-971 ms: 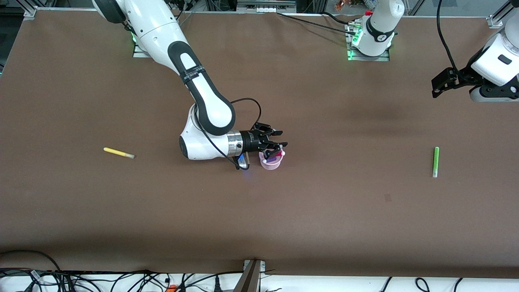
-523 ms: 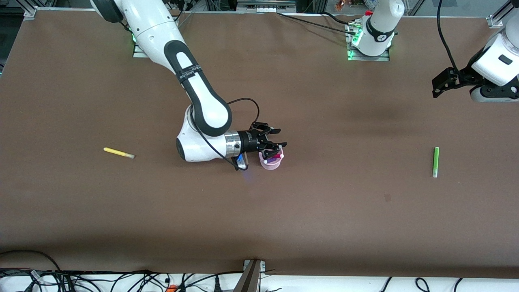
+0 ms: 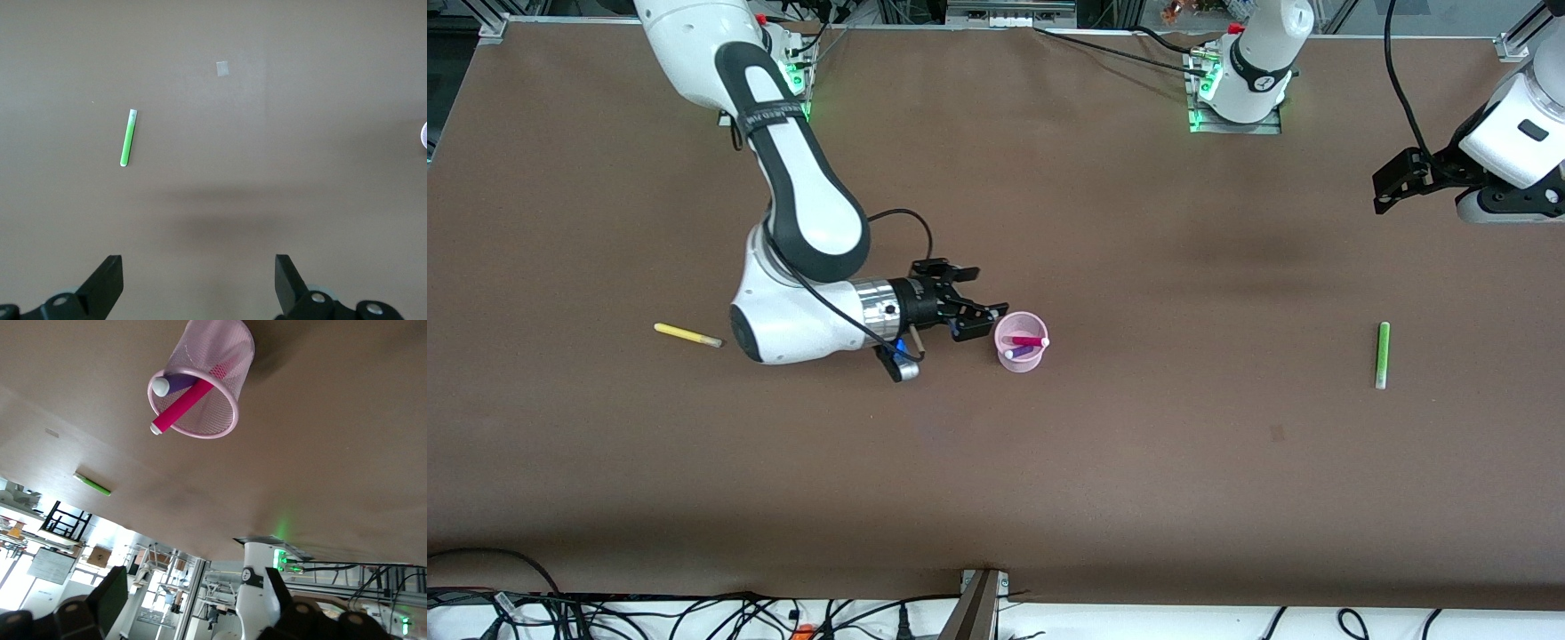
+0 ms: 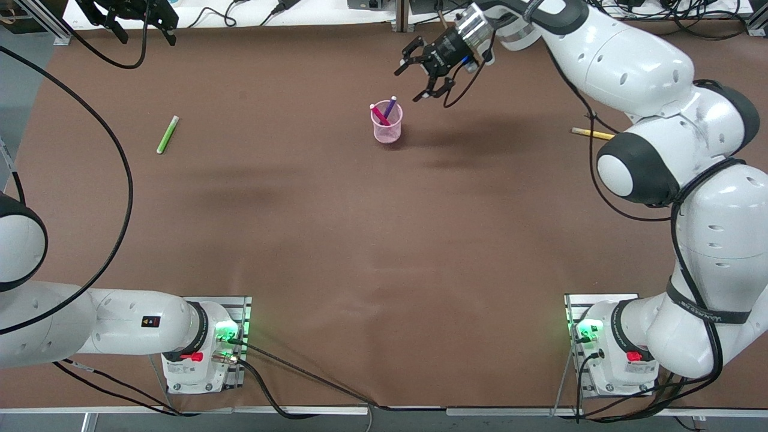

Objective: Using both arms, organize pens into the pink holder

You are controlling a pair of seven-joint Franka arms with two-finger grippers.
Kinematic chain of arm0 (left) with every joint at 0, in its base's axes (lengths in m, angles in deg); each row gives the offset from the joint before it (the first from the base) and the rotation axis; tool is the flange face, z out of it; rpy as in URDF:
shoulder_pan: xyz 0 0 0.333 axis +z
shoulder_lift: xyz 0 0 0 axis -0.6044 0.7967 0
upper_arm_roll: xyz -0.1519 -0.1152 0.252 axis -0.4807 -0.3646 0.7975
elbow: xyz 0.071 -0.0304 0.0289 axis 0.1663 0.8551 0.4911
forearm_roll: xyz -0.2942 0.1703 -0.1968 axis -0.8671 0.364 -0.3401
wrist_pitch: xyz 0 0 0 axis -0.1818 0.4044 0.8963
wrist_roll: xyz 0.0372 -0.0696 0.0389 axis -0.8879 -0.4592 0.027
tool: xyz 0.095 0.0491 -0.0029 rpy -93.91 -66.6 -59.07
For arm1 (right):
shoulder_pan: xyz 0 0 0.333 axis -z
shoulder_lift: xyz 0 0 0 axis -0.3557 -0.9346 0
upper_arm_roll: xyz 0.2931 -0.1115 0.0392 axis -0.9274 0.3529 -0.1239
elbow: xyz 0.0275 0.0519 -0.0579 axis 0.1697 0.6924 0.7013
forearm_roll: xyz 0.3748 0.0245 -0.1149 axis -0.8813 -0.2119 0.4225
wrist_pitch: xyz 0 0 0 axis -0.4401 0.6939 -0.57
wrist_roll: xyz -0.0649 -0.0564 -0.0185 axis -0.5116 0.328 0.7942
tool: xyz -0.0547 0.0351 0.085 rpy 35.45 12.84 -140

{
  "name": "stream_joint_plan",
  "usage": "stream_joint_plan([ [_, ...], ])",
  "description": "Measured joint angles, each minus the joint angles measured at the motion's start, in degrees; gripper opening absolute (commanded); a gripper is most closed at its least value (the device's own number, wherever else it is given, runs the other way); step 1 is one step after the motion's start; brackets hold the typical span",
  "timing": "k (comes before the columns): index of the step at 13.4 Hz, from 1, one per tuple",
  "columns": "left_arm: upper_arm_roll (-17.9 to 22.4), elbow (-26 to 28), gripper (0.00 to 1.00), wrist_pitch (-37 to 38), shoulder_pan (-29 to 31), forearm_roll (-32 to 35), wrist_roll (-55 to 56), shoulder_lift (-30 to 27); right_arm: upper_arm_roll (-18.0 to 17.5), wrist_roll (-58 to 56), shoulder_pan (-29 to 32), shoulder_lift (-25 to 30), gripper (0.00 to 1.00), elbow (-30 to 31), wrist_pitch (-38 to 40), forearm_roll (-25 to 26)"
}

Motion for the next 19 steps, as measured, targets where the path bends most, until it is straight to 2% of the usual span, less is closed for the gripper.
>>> stream_joint_plan([
  [3, 0.0, 0.0, 1.0, 0.0, 0.0, 0.0, 0.0, 0.0, 2.9, -2.6, 0.1, 2.4, 0.98, 0.0, 2.3, 5.6],
  [5, 0.0, 0.0, 1.0, 0.0, 0.0, 0.0, 0.0, 0.0, 3.5, -2.7, 0.1, 4.0, 0.99, 0.0, 3.1, 9.9],
  [8, 0.0, -0.1, 1.0, 0.0, 0.0, 0.0, 0.0, 0.1, 3.5, -3.7, 0.1, 6.1, 1.0, 0.0, 6.0, 20.3],
  [10, 0.0, -0.3, 1.0, 0.0, 0.0, 0.0, 0.0, 0.2, 3.9, -8.9, 0.2, 8.7, 1.0, 0.2, 7.3, 27.1],
  [13, 0.0, -0.5, 1.0, 0.0, 0.0, 0.0, 0.0, 0.4, 6.5, -17.5, 1.6, 12.5, 1.0, 0.9, 10.7, 29.2],
  [14, 0.0, -0.6, 1.0, 0.0, 0.0, 0.0, 0.0, 0.5, 6.9, -18.6, 2.1, 14.4, 1.0, 2.2, 11.3, 30.7],
  [17, 0.0, -0.7, 1.0, 0.0, 0.0, 0.0, 0.0, 0.6, 7.1, -24.0, 2.7, 23.5, 1.0, 9.7, 11.4, 40.4],
  [19, 0.0, -0.8, 1.0, 0.0, 0.0, 0.0, 0.0, 0.7, 7.1, -31.4, 4.2, 29.4, 1.0, 14.0, 11.5, 46.4],
])
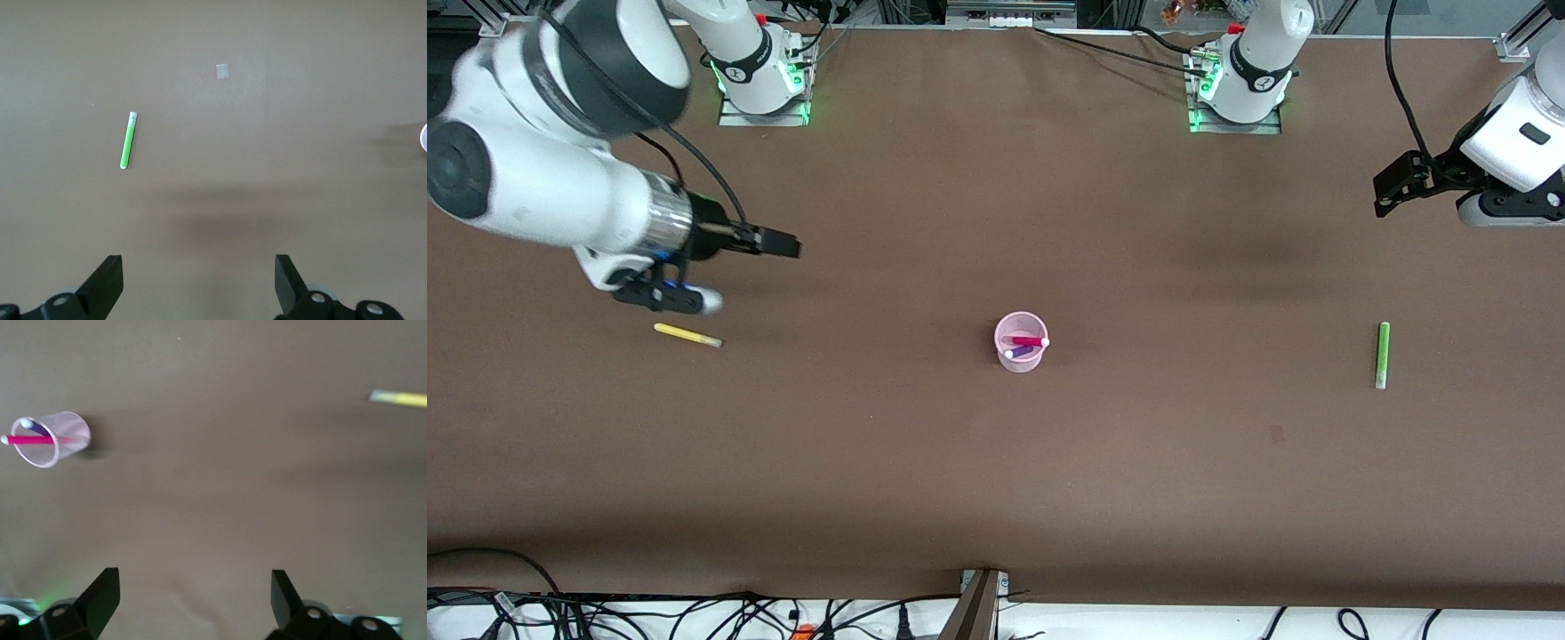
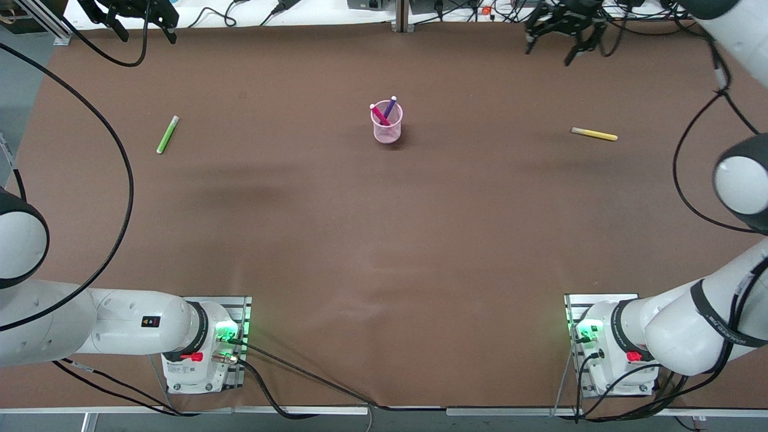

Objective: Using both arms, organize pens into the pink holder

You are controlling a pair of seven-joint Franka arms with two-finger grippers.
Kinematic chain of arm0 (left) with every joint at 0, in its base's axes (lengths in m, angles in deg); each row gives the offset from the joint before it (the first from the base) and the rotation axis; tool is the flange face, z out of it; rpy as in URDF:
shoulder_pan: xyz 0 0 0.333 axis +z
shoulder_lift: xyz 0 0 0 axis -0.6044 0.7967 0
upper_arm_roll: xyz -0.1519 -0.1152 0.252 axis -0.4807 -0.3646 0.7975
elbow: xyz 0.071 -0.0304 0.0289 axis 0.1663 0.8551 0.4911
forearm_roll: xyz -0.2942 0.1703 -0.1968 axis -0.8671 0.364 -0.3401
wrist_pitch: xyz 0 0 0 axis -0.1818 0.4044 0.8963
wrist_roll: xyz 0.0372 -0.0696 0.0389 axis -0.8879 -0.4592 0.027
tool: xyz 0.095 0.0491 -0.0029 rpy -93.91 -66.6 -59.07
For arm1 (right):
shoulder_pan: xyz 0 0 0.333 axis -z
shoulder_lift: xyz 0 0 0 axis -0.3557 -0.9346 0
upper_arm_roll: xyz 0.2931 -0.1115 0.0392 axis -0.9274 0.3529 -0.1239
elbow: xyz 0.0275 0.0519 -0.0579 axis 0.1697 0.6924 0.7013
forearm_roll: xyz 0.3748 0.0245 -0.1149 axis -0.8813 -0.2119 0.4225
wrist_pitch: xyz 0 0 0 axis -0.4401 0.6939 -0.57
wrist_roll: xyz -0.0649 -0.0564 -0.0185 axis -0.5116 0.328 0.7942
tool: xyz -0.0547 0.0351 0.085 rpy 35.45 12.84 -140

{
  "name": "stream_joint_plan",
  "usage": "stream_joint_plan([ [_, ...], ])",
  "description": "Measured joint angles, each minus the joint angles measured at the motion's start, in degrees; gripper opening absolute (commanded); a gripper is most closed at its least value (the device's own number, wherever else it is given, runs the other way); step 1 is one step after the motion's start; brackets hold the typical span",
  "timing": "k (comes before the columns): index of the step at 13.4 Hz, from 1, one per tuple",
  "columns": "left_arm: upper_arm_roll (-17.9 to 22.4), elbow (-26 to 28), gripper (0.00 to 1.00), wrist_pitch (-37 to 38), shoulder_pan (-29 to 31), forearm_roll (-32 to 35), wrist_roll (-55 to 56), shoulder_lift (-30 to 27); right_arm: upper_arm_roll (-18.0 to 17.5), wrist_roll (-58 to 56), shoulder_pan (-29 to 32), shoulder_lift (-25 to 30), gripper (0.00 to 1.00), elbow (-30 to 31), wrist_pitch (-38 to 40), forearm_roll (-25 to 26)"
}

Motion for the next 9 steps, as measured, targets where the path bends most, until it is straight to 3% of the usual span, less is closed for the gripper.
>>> stream_joint_plan([
  [2, 0.0, -0.1, 1.0, 0.0, 0.0, 0.0, 0.0, 0.1, -0.5, -7.4, 2.7, 4.0, 1.0, 2.2, 0.1, 5.0],
  [4, 0.0, -0.1, 1.0, 0.0, 0.0, 0.0, 0.0, 0.1, -3.6, -11.7, 6.6, 6.4, 1.0, 2.9, 0.5, 9.6],
  [9, 0.0, -0.1, 1.0, 0.0, 0.0, 0.0, 0.0, 0.1, -6.5, -13.2, 8.2, 7.8, 1.0, 1.9, 0.4, 14.4],
])
